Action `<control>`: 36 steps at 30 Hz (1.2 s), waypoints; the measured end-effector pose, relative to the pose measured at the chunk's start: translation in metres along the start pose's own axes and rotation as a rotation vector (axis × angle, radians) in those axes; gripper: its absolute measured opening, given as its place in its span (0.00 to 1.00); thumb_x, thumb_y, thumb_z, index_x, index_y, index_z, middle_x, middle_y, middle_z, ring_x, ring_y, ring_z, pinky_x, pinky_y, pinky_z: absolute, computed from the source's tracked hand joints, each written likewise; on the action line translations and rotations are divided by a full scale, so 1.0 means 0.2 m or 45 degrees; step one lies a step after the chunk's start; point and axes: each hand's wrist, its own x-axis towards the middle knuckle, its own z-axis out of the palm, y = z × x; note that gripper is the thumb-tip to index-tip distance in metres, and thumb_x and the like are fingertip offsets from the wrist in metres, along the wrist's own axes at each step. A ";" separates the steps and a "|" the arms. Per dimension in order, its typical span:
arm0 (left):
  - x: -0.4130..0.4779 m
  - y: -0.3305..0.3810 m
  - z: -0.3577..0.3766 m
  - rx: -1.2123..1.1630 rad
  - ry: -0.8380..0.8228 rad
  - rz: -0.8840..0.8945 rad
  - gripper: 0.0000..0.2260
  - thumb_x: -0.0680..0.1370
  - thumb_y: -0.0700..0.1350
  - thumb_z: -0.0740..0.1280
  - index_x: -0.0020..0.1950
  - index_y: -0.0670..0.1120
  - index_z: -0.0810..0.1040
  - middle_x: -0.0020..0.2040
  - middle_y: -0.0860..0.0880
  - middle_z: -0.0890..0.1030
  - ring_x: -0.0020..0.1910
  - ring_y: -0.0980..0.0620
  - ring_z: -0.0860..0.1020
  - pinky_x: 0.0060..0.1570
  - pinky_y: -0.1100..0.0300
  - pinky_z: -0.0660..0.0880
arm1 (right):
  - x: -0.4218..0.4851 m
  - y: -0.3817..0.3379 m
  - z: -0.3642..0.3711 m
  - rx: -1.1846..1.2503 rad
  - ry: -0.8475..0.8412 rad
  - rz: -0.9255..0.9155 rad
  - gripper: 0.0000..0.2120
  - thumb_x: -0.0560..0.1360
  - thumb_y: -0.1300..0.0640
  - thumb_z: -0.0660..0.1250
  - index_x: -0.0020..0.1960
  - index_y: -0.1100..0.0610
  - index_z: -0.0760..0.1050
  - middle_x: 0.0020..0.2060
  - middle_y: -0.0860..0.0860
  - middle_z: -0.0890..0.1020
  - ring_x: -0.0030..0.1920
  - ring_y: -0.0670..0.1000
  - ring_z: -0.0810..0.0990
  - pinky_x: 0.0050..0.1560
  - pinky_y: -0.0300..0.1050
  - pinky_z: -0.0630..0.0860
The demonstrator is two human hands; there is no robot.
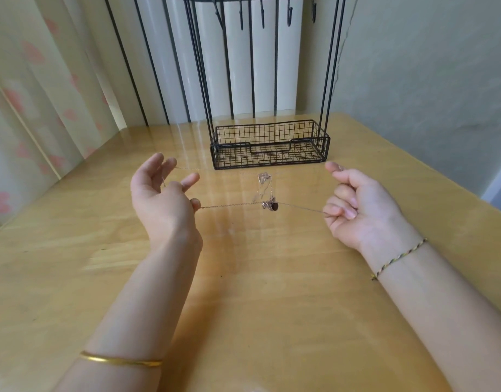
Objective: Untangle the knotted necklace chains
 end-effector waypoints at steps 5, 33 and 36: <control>0.04 -0.01 -0.01 0.126 0.087 -0.027 0.25 0.76 0.27 0.54 0.61 0.53 0.71 0.62 0.57 0.73 0.43 0.62 0.80 0.26 0.69 0.69 | 0.01 -0.03 -0.01 0.194 0.024 -0.093 0.12 0.79 0.61 0.56 0.43 0.53 0.76 0.17 0.46 0.60 0.17 0.45 0.57 0.22 0.31 0.63; -0.08 -0.21 0.09 1.483 -1.250 0.622 0.09 0.76 0.47 0.69 0.55 0.51 0.80 0.53 0.50 0.73 0.56 0.47 0.71 0.57 0.58 0.68 | -0.07 0.02 0.07 -0.251 -0.329 -0.470 0.20 0.78 0.72 0.52 0.63 0.58 0.72 0.56 0.54 0.81 0.22 0.45 0.66 0.28 0.39 0.75; -0.05 -0.19 0.08 1.439 -1.198 0.620 0.05 0.75 0.41 0.69 0.44 0.52 0.77 0.45 0.52 0.72 0.49 0.49 0.73 0.45 0.65 0.65 | -0.06 -0.01 0.06 -0.171 -0.248 -0.492 0.19 0.78 0.73 0.52 0.62 0.59 0.72 0.57 0.56 0.80 0.22 0.45 0.67 0.29 0.39 0.76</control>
